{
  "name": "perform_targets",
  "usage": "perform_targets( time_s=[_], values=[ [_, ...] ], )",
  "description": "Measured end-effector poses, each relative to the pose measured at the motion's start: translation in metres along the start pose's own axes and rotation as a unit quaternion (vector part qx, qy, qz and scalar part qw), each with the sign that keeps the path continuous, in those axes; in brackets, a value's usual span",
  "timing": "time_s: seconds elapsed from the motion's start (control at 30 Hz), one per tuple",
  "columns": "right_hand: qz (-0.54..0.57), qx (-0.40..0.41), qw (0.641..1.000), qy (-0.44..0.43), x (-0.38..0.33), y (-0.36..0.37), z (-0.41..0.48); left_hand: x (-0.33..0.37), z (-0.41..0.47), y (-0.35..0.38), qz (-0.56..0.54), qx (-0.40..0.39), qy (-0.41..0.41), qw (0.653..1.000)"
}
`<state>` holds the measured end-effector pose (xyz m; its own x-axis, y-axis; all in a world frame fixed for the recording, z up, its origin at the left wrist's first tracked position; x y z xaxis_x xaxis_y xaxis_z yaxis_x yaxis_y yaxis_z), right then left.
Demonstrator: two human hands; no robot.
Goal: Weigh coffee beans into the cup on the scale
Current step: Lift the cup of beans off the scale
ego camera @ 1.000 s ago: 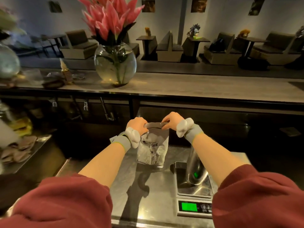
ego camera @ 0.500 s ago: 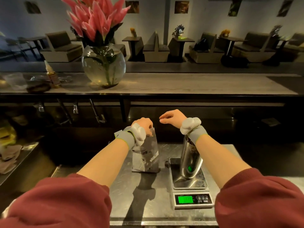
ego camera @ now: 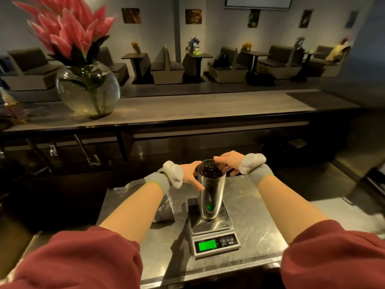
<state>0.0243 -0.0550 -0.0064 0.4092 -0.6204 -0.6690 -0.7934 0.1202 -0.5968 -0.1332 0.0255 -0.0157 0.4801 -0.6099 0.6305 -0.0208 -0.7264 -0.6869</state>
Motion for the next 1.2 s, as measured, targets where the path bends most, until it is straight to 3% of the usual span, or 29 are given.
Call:
perform_targets(
  time_s=[0.13, 0.33, 0.5, 0.77, 1.2],
  values=[
    [0.032, -0.04, 0.998, 0.046, 0.019, 0.0, -0.007, 0.006, 0.011, 0.009, -0.065, 0.058, 0.001, 0.996],
    [0.072, -0.008, 0.996, 0.044, 0.031, -0.006, -0.006, 0.022, 0.024, 0.012, -0.016, 0.11, 0.005, 0.994],
    [0.014, -0.005, 1.0, 0.023, 0.048, -0.034, -0.007, 0.046, 0.047, 0.018, 0.016, 0.119, 0.017, 0.993],
    [0.103, 0.089, 0.99, 0.037, 0.088, -0.085, 0.002, 0.085, 0.102, 0.033, -0.017, 0.132, 0.047, 0.99],
    [0.111, 0.126, 0.984, 0.061, 0.14, -0.115, 0.02, 0.102, 0.171, 0.075, -0.064, 0.13, 0.028, 0.989]
  ],
)
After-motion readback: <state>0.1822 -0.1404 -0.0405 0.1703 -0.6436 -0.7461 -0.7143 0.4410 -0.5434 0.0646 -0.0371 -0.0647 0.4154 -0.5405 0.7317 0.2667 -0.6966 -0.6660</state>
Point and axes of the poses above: each hand's wrist, its own z-axis towards the middle knuckle, its own y-axis out of the palm, x = y × z, the point moved 2 cm from there along z, towards the middle knuckle, and after that the axes turned 4 degrees about y, right-handed, at the moved point
